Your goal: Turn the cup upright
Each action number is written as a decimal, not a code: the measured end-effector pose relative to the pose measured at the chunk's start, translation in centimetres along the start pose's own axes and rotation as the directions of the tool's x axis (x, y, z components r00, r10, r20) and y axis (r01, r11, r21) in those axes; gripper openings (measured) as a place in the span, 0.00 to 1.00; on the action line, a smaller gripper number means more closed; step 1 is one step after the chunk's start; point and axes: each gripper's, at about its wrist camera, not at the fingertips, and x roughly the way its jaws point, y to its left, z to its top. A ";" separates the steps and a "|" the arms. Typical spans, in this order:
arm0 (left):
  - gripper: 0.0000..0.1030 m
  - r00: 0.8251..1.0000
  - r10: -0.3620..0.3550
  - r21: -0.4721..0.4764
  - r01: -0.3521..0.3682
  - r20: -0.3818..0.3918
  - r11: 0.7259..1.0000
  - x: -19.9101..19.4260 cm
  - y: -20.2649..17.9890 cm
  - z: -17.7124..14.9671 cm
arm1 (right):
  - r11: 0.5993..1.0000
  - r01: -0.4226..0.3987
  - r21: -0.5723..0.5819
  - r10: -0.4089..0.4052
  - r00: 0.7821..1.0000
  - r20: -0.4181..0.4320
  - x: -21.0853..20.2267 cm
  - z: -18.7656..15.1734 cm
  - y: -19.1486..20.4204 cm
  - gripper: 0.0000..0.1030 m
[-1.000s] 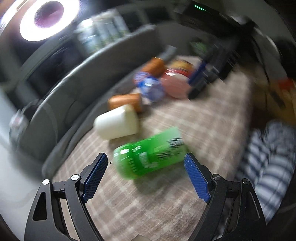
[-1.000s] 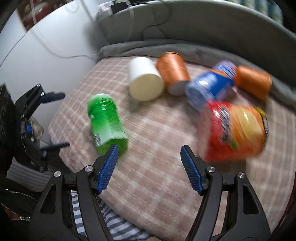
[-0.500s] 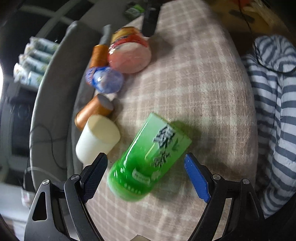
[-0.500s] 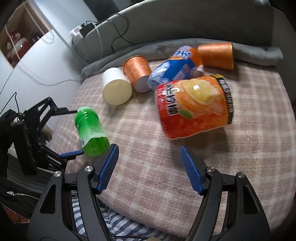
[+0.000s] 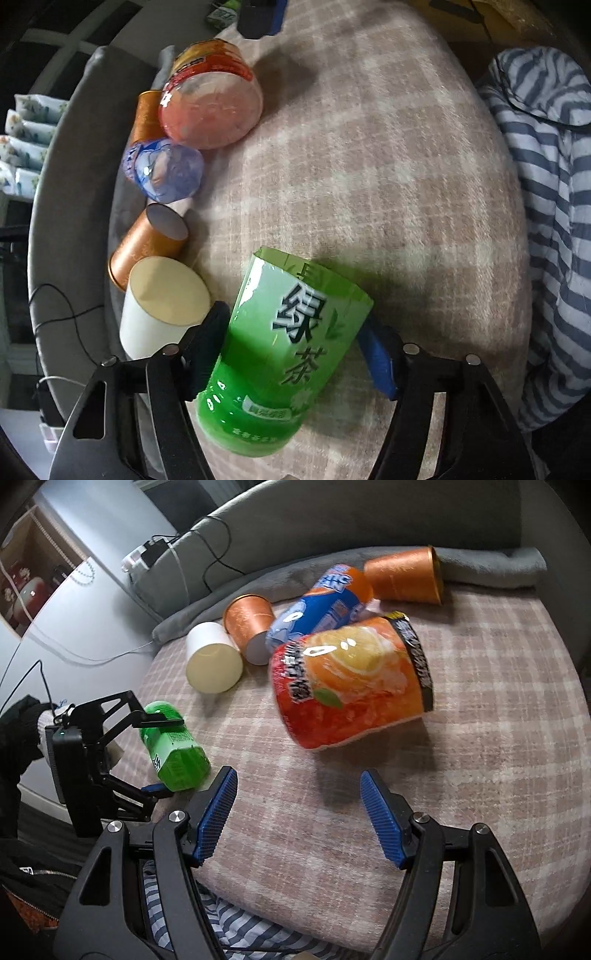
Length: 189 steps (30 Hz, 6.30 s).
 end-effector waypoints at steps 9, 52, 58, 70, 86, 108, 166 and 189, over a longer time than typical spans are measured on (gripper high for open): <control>0.61 0.999 -0.012 -0.168 0.017 0.031 0.986 -0.3 2.4 -1.1 | 1.000 -0.007 0.017 0.007 1.000 0.016 -0.3 -0.2 0.0 0.70; 0.61 0.831 0.217 -0.819 0.397 0.512 0.414 -1.6 9.7 -1.5 | 1.000 -0.004 0.024 0.002 0.996 0.086 -1.7 -0.7 1.6 0.70; 0.61 0.843 0.215 -0.843 0.402 0.493 0.356 -0.4 9.5 -2.5 | 1.000 0.001 0.024 -0.003 0.995 0.096 -2.1 -1.1 1.5 0.70; 0.59 0.851 0.219 -0.852 0.385 0.476 0.355 -1.2 8.7 -3.6 | 1.000 -0.005 0.014 0.003 0.995 0.101 -2.0 -1.3 2.1 0.70; 0.58 0.867 0.235 -0.864 0.336 0.440 0.376 -2.8 7.5 -4.0 | 0.998 0.049 -0.040 -0.043 0.989 0.140 -2.6 -1.5 4.0 0.70; 0.78 0.892 0.301 -0.920 0.245 0.338 0.307 -6.3 5.5 -7.4 | 0.973 0.225 -0.058 -0.194 0.925 0.326 -4.6 -1.1 6.3 0.82; 0.98 0.790 0.613 -0.999 0.022 -0.004 -0.034 -14.7 4.4 -12.0 | 0.844 0.531 0.079 -0.443 0.606 0.661 -7.9 -0.6 10.8 0.99; 0.98 0.777 0.629 -1.000 -0.001 -0.011 -0.015 -14.8 4.2 -11.6 | 0.844 0.531 0.073 -0.443 0.615 0.652 -7.2 -0.6 10.7 0.99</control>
